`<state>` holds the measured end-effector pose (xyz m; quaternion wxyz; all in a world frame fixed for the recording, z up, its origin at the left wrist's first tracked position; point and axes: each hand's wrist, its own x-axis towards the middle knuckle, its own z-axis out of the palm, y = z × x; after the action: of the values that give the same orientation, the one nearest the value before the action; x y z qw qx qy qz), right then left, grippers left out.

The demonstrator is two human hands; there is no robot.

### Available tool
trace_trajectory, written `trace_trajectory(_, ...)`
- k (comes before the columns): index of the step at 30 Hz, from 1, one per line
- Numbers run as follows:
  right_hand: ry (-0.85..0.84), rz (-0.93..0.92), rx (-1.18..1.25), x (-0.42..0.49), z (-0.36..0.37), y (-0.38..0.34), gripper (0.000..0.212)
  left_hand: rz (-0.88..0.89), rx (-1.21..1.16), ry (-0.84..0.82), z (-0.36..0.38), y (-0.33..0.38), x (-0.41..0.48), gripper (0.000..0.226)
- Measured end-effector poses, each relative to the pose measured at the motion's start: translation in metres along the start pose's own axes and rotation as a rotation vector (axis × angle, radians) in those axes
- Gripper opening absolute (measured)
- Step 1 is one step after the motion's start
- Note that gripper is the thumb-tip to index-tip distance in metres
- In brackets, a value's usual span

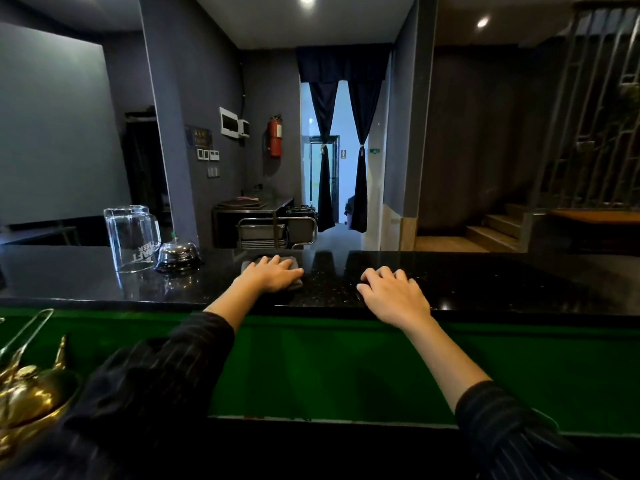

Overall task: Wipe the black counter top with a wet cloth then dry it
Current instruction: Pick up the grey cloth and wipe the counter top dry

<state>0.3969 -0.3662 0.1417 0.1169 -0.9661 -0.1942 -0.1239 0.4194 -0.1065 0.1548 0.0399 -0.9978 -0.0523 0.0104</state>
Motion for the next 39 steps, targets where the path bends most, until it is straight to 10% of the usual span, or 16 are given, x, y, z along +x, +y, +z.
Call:
trace_trajectory(16, 0.026, -0.011, -0.028, -0.001, -0.002, 0.002, 0.034, 0.351, 0.001, -0.033, -0.027, 0.111, 0.02, 0.047)
trace_trajectory(28, 0.031, -0.015, 0.012, -0.002, 0.0, 0.002, 0.027, 0.042, -0.06, 0.01, -0.006, -0.043, -0.001, 0.059)
trace_trajectory(39, 0.037, 0.011, 0.013, -0.003, -0.006, -0.002, 0.03, 0.023, -0.134, 0.037, -0.008, -0.009, -0.052, 0.06)
